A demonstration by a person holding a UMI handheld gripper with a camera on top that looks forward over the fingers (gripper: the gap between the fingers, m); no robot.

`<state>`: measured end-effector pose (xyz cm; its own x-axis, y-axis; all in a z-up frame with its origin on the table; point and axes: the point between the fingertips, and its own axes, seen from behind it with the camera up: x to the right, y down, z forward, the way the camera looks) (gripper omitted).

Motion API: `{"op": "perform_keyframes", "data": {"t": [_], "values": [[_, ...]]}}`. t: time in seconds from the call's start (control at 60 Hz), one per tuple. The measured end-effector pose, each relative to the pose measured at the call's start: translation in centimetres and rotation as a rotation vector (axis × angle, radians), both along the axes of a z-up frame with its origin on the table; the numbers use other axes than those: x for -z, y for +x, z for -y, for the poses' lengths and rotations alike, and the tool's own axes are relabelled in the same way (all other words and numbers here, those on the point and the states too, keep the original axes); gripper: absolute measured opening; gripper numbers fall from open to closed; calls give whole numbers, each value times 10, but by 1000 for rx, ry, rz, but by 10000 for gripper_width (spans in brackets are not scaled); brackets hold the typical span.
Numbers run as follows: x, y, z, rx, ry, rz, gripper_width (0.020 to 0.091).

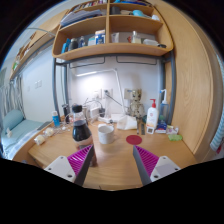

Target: Pour water

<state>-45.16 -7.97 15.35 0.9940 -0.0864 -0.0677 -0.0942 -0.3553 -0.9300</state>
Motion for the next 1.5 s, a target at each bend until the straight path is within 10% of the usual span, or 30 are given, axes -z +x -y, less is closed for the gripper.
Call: {"op": "perform_keyframes", "data": {"t": [0.567,0.717,0.967,1.5], "values": [[41,-101,-95,-95,79,-22,796],[38,-103,-116,-88,150,27,556],[41,-101,-120,-50,144,31,412],[1,-193,-216,80,90,-579,401]]}}
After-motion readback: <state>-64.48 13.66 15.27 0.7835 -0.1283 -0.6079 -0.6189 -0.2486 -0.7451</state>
